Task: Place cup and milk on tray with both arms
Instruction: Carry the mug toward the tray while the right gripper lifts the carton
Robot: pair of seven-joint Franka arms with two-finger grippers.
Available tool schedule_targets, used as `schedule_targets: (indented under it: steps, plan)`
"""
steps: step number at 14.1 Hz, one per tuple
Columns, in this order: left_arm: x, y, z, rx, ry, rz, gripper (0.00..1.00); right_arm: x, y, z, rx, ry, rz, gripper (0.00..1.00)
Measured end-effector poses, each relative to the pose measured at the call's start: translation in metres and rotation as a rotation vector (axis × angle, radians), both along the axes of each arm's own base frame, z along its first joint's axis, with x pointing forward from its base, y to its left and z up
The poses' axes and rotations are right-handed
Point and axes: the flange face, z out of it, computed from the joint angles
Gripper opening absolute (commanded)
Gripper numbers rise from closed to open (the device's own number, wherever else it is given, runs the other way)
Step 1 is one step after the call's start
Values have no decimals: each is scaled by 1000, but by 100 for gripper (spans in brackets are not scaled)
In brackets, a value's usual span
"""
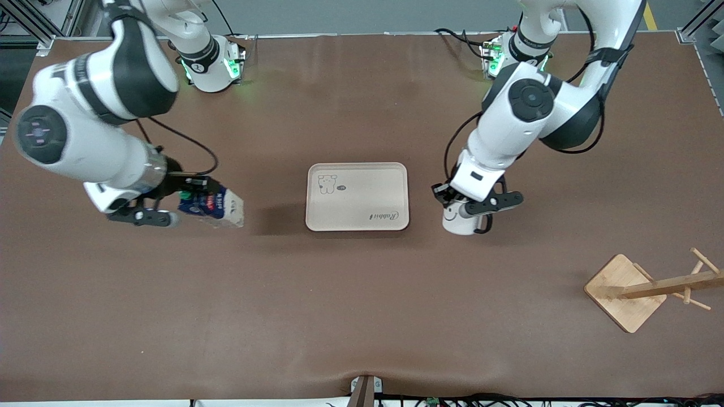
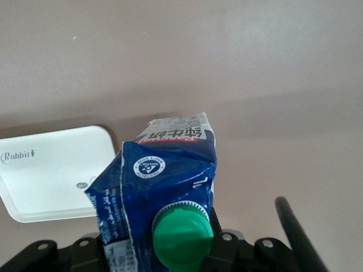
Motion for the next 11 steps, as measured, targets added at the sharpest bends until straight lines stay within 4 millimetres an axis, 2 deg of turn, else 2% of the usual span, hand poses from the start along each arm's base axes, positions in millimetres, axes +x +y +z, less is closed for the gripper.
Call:
schedule_targets:
  steps: [2,6,11]
  plan:
    - [-2,-30,-15,0,33,26,0,-4,14,-5,-7,11,6,8]
    - [-13,-88,-59,-15,126,103,0,2,4,-20,-15,35,2,9]
    - [-28,-134,-113,-12,224,165,0,-3,14,-30,-20,54,20,9]
